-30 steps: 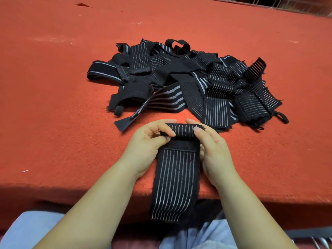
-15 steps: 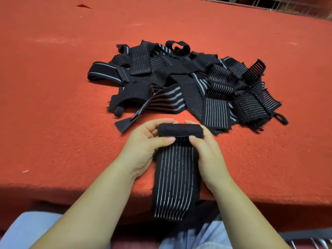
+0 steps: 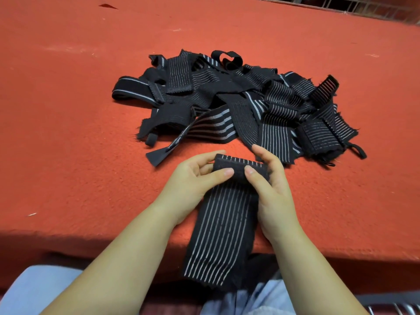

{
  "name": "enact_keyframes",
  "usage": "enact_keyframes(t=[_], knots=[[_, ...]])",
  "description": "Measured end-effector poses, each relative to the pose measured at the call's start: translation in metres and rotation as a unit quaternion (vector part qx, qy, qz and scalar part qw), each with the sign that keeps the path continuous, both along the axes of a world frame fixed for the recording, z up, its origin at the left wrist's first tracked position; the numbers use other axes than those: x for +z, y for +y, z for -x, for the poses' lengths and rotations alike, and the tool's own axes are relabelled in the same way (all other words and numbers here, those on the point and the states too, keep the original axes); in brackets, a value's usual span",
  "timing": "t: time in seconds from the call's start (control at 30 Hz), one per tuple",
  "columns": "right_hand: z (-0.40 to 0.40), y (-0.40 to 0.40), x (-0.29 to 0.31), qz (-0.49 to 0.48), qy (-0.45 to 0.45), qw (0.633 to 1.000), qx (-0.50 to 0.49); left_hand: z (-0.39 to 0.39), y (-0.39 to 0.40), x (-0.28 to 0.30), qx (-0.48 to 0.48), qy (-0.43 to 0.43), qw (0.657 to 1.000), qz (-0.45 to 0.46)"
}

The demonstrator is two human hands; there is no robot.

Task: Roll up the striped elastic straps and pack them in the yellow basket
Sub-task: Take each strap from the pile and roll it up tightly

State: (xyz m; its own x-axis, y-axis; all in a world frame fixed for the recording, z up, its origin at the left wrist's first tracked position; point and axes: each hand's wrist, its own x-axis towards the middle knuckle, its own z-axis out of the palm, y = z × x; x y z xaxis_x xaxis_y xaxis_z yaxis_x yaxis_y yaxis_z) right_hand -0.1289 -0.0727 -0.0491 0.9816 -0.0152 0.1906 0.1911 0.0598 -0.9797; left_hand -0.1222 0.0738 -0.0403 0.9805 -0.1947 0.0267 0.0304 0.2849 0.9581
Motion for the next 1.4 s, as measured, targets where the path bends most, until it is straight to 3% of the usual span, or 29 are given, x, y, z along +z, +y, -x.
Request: enact_keyframes(t=[0.23,0.43,0.7,0.83,1.03,1.13,1.23,1.4], knots=[[0.004,0.008,-0.001,0.08,0.003,0.997,0.02,0.001,0.0,-0.003,0.001,-0.016,0.999,-0.033],[0.004,0.009,0.004,0.091,0.013,0.996,-0.01,0.004,-0.004,-0.006,0.014,-0.073,0.982,-0.176],[-0.003,0.011,0.014,0.049,0.082,0.995,-0.037,0.002,0.003,-0.009,0.013,-0.087,0.996,-0.01],[-0.004,0.012,0.017,0.049,0.099,0.993,-0.032,0.0,0.005,-0.008,0.055,-0.063,0.996,-0.002],[-0.003,0.002,0.007,0.03,0.086,0.996,0.0,0.003,0.001,0.0,0.003,-0.035,0.999,0.021],[-0.001,0.0,0.006,-0.01,0.091,0.995,0.037,0.002,-0.001,-0.001,0.01,-0.022,0.999,-0.032],[-0.003,-0.003,0.004,-0.047,0.096,0.993,0.057,0.004,-0.004,-0.005,0.023,-0.069,0.987,-0.144],[0.004,0.002,0.009,-0.007,0.085,0.995,0.046,0.008,-0.008,-0.004,0.033,-0.087,0.965,-0.244]])
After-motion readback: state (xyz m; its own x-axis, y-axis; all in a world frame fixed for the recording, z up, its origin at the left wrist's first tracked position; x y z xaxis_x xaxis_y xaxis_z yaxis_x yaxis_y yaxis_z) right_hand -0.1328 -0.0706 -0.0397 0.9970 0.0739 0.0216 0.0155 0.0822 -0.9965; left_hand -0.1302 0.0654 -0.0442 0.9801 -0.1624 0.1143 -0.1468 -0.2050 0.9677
